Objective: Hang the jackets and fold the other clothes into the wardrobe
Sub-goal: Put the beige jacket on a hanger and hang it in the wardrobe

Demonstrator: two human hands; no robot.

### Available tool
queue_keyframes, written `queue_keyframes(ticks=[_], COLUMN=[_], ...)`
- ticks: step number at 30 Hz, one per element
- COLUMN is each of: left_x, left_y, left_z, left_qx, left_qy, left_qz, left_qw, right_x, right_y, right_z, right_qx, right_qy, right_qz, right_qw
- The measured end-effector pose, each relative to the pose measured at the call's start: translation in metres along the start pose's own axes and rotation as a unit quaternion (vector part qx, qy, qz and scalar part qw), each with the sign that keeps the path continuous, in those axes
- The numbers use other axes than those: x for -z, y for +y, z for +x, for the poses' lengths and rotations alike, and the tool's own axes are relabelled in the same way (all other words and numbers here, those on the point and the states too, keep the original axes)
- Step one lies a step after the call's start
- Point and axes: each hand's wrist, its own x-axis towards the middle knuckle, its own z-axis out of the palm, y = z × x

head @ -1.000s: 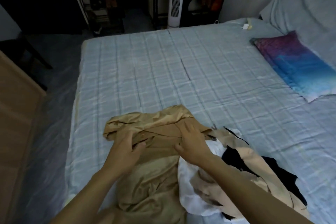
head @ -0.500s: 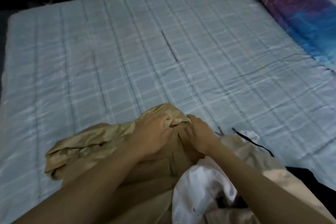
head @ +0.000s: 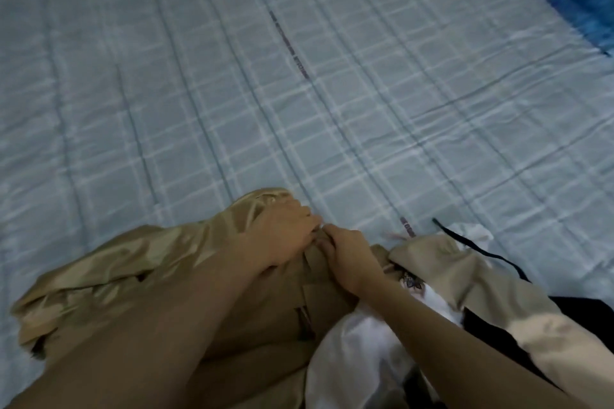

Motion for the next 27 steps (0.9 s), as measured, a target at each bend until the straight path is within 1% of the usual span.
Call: queue_keyframes(ticks=[2,4,7,9,12,15,18,22,23,25,26,27], left_x=[0.001,0.008,0.028,0.050,0.087,0.121,0.150,0.180,0.186,0.201,0.205,0.212], left_y=[-0.006,-0.010,-0.016,-0.020,-0.026,-0.030,-0.029,-0.019,-0.015,-0.008,-0.007,-0.004], left_z=[-0.023,-0.050,-0.089,-0.114,-0.152,-0.192,-0.230,-0.275,-0.285,-0.307,-0.314,-0.322], left_qx=[0.012,0.034,0.065,0.088,0.152,0.204,0.235,0.274,0.286,0.309,0.317,0.324], left_qy=[-0.009,0.010,0.077,0.132,0.213,0.258,0.300,0.351,0.361,0.379,0.388,0.403], left_qz=[-0.033,-0.046,-0.051,-0.029,0.014,0.036,0.021,0.016,0.014,0.003,-0.005,-0.009], left_qw=[0.999,0.998,0.994,0.987,0.965,0.943,0.924,0.895,0.888,0.872,0.865,0.856], right_x=[-0.003,-0.005,0.000,0.009,0.027,0.046,0.060,0.081,0.086,0.099,0.104,0.112], right_y=[-0.016,-0.036,-0.073,-0.102,-0.151,-0.199,-0.231,-0.254,-0.258,-0.261,-0.256,-0.252], right_z=[-0.009,-0.017,-0.023,-0.027,-0.034,-0.047,-0.066,-0.102,-0.114,-0.137,-0.142,-0.150], right_qx=[0.030,0.051,0.090,0.123,0.184,0.244,0.303,0.375,0.397,0.439,0.433,0.405], right_qy=[-0.010,-0.013,-0.008,0.006,0.040,0.078,0.086,0.096,0.112,0.194,0.252,0.310], right_qz=[0.027,0.025,-0.002,-0.011,0.006,0.023,0.025,0.037,0.047,0.077,0.098,0.120], right_qw=[0.999,0.998,0.996,0.992,0.982,0.966,0.949,0.921,0.910,0.874,0.860,0.852])
